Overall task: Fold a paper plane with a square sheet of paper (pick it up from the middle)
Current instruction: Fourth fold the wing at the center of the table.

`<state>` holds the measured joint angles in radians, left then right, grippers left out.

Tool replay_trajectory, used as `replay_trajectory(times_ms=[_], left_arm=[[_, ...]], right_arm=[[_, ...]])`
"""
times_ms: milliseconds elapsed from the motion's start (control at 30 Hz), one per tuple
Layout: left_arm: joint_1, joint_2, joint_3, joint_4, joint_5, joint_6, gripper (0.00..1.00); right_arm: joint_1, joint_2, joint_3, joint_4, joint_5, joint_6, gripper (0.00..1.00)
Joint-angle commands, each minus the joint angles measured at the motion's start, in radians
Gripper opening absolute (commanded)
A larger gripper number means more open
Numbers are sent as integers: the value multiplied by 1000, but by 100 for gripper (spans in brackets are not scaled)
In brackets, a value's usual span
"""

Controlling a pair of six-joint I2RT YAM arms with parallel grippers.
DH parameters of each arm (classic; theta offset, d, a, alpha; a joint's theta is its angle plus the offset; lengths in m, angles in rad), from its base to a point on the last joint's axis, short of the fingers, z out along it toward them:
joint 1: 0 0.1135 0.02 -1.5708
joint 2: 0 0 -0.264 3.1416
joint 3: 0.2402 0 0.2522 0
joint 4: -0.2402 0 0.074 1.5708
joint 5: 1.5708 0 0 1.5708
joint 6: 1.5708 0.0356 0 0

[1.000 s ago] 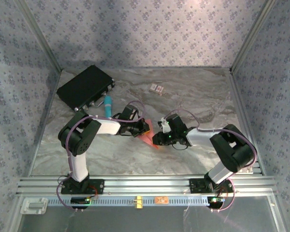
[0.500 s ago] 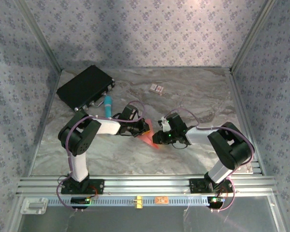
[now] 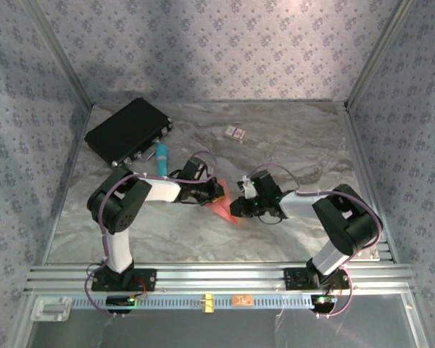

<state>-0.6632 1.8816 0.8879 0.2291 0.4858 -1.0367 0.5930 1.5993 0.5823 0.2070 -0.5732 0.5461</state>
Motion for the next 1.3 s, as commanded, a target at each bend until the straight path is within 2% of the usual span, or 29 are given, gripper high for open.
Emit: replay_trajectory(times_ms=[0,267,467,700,933,1267], left_arm=[[-1,33,-3,-25,-4,21,9],[0,31,-6,-28,-7,18,9],[1,30,-7,-29,-9,17,9],[0,29,-10,-30,-10,17,9],[0,34,-7,-27,-9,15,9],[0,26,-17,-34,-27,15,9]], right_arm=[[-7,-18,-30,11,-33,12,9],[-8,-9,-102,66,-51,33,5],[-10,-20,-136,81,-52,47,8],[-11,-81,-153,28,-45,43,11],[2,-54,-159,4,-58,44,3],[22,-66,-148,-60,-60,44,7]])
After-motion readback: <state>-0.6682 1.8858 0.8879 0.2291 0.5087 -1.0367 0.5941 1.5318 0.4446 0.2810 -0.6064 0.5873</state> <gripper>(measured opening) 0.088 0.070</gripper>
